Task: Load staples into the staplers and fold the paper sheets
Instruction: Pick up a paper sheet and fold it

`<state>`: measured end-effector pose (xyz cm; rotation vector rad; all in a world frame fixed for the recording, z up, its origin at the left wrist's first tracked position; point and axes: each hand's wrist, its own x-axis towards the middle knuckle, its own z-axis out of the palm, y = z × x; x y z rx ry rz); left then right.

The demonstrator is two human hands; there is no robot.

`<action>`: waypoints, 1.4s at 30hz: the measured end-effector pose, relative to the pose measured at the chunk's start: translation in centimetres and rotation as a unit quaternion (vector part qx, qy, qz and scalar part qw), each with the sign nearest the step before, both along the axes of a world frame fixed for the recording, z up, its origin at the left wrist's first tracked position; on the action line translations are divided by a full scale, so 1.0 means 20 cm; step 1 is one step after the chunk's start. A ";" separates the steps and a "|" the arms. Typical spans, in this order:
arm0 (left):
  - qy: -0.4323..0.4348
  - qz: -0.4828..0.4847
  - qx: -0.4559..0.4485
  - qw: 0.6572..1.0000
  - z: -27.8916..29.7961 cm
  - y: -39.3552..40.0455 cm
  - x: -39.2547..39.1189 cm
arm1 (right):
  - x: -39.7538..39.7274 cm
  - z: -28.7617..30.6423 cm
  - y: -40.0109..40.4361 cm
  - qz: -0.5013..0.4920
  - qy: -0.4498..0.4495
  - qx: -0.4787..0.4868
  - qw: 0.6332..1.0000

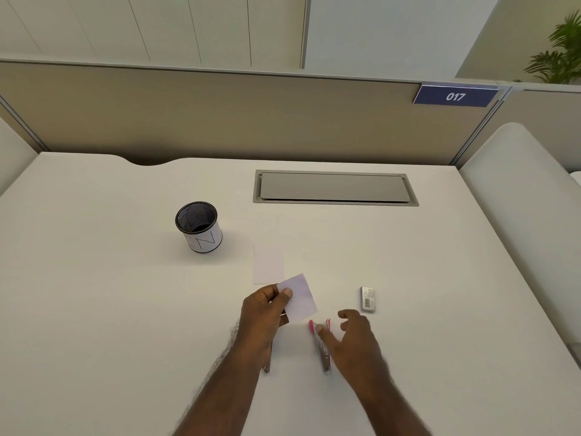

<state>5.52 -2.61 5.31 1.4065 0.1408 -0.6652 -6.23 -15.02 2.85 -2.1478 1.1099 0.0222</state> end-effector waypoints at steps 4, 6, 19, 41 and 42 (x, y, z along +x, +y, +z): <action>0.000 -0.005 0.027 1.000 -0.01 -0.02 0.00 | -0.01 -0.08 0.07 0.049 0.067 -0.068 0.994; -0.006 -0.009 0.034 0.999 -0.01 -0.02 0.00 | 0.00 -0.10 0.09 0.060 0.074 -0.086 0.992; -0.051 -0.019 0.060 0.997 -0.02 0.03 0.04 | 0.01 -0.04 -0.06 0.020 -0.068 0.158 0.985; -0.135 -0.088 0.084 0.983 0.08 0.02 0.02 | 0.08 0.35 -0.20 0.191 -0.097 0.258 0.942; -0.141 -0.095 0.091 0.981 0.08 0.02 0.02 | 0.08 0.36 -0.20 0.194 -0.093 0.256 0.943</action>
